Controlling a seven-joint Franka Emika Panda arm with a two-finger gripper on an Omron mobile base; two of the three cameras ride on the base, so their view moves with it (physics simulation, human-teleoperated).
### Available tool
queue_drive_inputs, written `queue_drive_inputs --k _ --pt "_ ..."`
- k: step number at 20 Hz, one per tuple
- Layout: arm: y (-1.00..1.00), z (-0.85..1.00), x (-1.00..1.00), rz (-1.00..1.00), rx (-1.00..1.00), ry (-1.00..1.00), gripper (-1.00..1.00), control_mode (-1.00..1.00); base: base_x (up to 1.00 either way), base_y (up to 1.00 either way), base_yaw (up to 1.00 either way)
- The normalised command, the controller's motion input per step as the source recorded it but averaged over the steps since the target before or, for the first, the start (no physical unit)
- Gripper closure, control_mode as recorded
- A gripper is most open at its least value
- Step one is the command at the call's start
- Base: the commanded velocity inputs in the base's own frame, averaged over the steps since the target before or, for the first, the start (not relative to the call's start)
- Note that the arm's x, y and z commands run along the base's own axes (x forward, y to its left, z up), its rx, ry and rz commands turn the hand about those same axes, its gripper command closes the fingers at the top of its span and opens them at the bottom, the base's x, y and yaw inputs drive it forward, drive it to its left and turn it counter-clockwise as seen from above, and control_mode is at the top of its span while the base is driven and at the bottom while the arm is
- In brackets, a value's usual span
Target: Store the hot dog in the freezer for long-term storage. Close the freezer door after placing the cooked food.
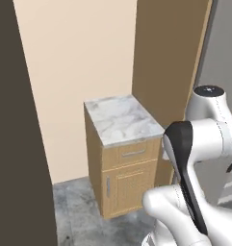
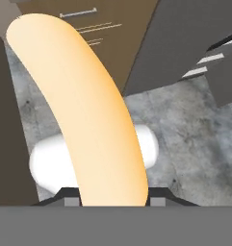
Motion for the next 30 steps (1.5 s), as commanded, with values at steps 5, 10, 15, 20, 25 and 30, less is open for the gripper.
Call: queue_drive_inputs --k 5,10,15,20,25,30 --pt "0.00 0.00 0.00 0.00 0.00 0.00 1.00 1.00 -0.10 -0.68 -0.45" --pt "0.00 0.00 0.00 0.00 0.00 0.00 1.00 1.00 -0.08 -0.72 -0.26" --pt "0.00 0.00 0.00 0.00 0.00 0.00 1.00 1.00 -0.02 -0.76 0.01" --pt "0.00 0.00 0.00 0.00 0.00 0.00 1.00 1.00 0.00 -0.89 0.02" --pt "0.00 0.00 0.00 0.00 0.00 0.00 1.00 1.00 0.00 -0.89 0.06" --pt "0.00 0.00 0.00 0.00 0.00 0.00 1.00 1.00 0.00 -0.77 0.12"
